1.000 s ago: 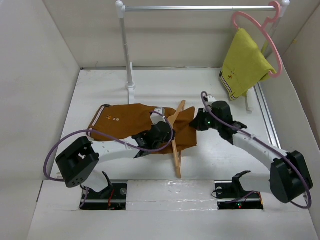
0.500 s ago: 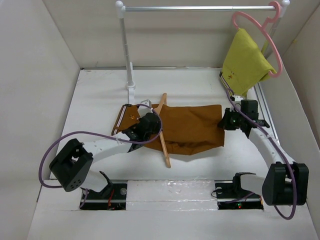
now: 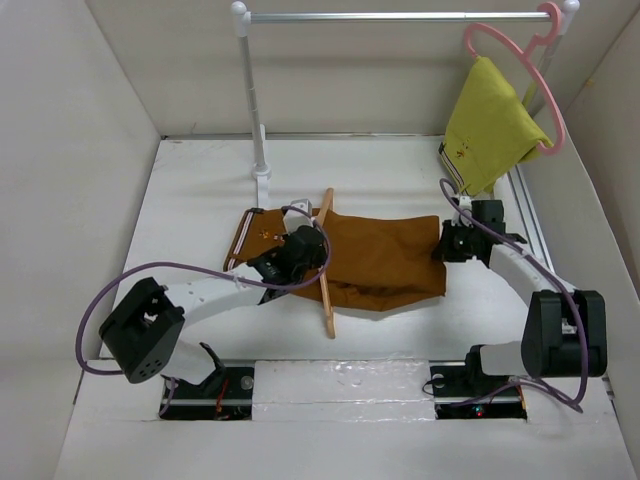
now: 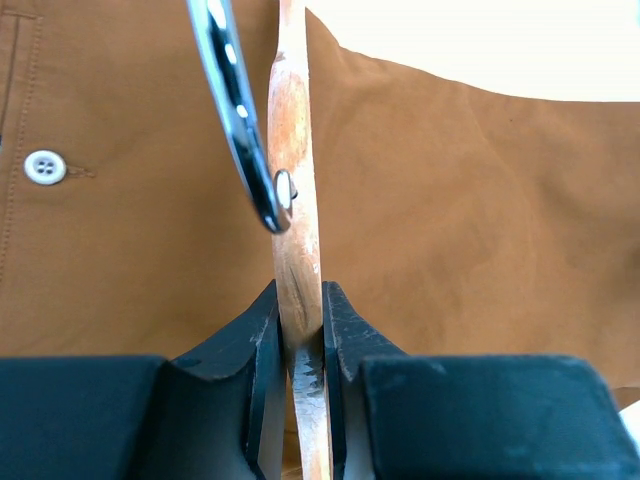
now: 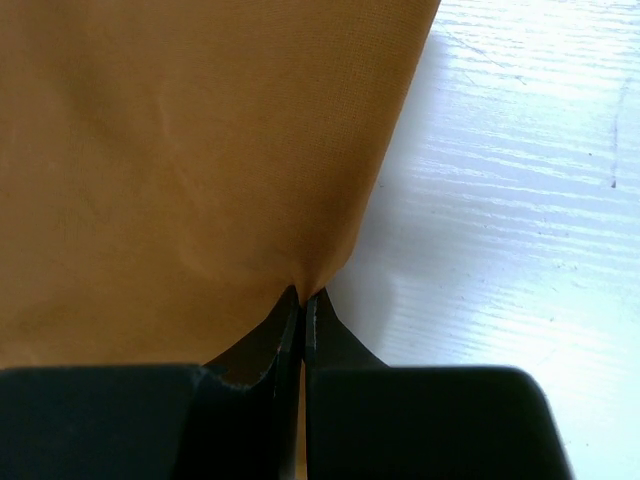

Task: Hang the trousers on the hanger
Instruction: Place the hanger at the clothesline.

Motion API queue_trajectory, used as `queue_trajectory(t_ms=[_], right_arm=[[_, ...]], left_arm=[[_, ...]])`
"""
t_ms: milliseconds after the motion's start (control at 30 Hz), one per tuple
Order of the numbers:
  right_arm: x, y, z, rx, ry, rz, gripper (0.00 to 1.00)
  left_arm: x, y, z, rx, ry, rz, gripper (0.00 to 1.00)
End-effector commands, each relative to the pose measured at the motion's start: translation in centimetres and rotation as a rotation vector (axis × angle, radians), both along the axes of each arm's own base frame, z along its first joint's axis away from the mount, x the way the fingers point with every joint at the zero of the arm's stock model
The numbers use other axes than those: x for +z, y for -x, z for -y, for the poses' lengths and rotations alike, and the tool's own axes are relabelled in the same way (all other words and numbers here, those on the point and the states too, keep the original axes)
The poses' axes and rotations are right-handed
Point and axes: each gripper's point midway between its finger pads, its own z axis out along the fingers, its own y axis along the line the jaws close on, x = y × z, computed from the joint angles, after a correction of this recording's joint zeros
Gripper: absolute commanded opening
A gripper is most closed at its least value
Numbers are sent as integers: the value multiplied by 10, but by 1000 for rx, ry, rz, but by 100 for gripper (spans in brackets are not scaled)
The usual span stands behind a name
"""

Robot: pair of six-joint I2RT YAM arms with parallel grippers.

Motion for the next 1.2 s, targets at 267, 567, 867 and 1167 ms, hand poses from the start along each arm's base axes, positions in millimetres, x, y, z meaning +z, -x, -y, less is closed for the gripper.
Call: queue_trajectory(t_ms=[267,567,867,1167], right_arm=[[32,-14,-22,87,-13,118,51],[239,34,-117,368,-171,538,73],[350,70,-183,494,-427,703,83],[335,56,-251,559,-641,629,85]], left_arm=[[108,-20,35,-37,122,149,0],[281,-22,30,-59,195,340,0],[358,-24,44,-126,223,411,0],[371,-28,58,-152,265,429,0]])
